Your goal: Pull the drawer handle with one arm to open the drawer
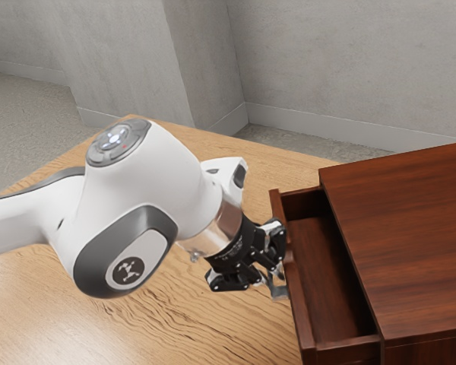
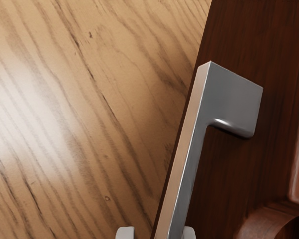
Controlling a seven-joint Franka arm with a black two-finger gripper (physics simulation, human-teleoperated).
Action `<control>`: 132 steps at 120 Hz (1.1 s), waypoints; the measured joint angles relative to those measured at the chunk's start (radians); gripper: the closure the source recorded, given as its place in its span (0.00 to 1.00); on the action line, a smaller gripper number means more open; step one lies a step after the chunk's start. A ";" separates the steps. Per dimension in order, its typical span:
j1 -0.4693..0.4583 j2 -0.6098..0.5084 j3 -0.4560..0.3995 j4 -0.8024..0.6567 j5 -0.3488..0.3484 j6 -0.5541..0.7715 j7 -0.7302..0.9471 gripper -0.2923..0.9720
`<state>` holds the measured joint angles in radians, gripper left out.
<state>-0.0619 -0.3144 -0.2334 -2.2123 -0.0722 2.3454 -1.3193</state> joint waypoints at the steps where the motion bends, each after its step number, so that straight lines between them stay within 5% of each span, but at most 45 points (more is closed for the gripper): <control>1: 0.000 -0.001 0.000 -0.002 0.000 0.000 0.000 0.82; 132: -0.001 -0.177 0.054 -0.150 -0.006 -0.007 -0.009 0.84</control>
<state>-0.0631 -0.4909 -0.1789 -2.3624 -0.0783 2.3387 -1.3282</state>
